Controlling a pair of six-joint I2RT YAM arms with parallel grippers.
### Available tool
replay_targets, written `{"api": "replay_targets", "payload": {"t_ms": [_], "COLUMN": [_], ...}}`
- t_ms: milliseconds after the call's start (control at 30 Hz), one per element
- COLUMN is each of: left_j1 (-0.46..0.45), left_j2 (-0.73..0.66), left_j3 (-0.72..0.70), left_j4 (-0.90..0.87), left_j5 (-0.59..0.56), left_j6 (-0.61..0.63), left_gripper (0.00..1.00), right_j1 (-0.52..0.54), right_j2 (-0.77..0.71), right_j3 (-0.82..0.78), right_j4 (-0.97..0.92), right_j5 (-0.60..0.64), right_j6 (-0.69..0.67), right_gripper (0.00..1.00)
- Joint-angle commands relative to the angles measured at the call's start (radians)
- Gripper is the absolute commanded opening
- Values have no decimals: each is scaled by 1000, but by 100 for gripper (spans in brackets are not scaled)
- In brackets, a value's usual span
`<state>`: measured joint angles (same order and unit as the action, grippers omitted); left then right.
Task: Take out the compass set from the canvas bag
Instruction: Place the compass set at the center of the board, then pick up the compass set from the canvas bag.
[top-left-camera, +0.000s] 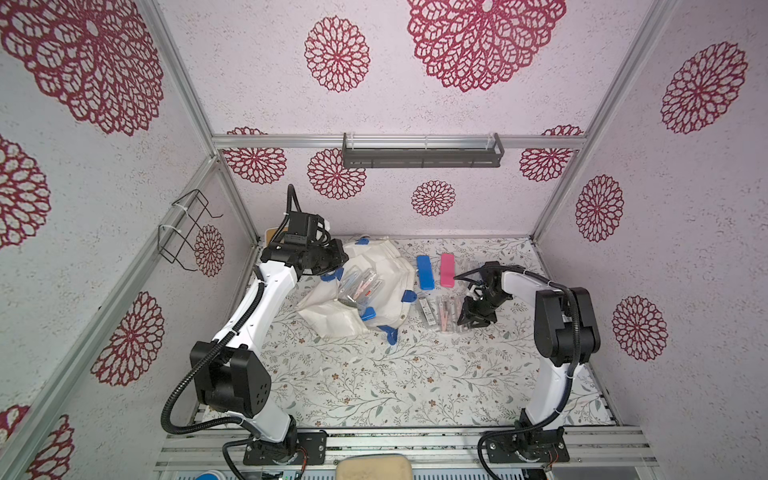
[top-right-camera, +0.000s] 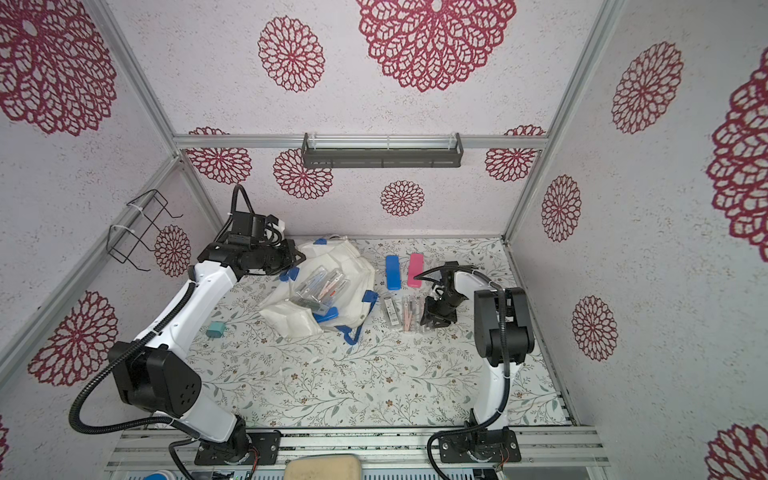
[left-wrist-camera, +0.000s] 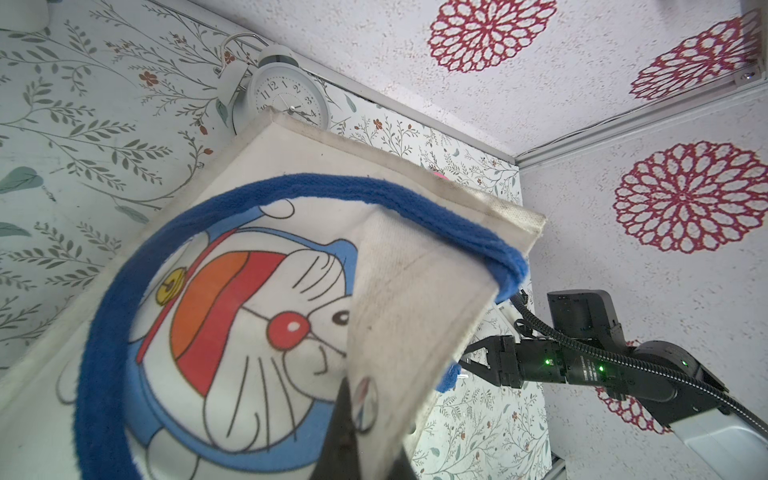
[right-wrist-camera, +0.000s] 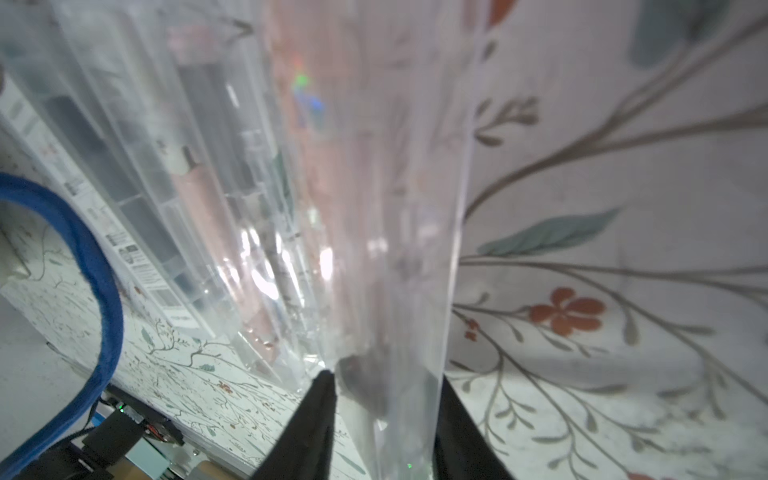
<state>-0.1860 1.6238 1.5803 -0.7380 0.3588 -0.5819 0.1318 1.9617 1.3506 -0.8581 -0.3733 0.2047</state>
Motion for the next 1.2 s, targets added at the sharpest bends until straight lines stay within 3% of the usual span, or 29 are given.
{"api": "replay_targets", "payload": {"t_ms": [0, 233, 500, 800, 1167], "left_j1": [7, 7, 7, 7, 6], "left_j2": [-22, -18, -14, -16, -23], "left_j3": [0, 7, 9, 18, 18], "left_j4": [44, 45, 46, 41, 40], "left_j5": [17, 20, 26, 31, 51], "left_j6": [-9, -14, -17, -9, -1], "left_gripper": [0, 0, 0, 0, 0], "right_j1": [-3, -2, 63, 252, 470], "right_j2": [-62, -142, -232, -251, -196], "right_j3": [60, 169, 244, 319, 347], "right_j4": [-54, -101, -70, 109, 417], "right_j5": [94, 211, 173, 74, 32], "right_j6": [44, 142, 294, 558, 913], "right_gripper": [49, 52, 48, 45, 33]}}
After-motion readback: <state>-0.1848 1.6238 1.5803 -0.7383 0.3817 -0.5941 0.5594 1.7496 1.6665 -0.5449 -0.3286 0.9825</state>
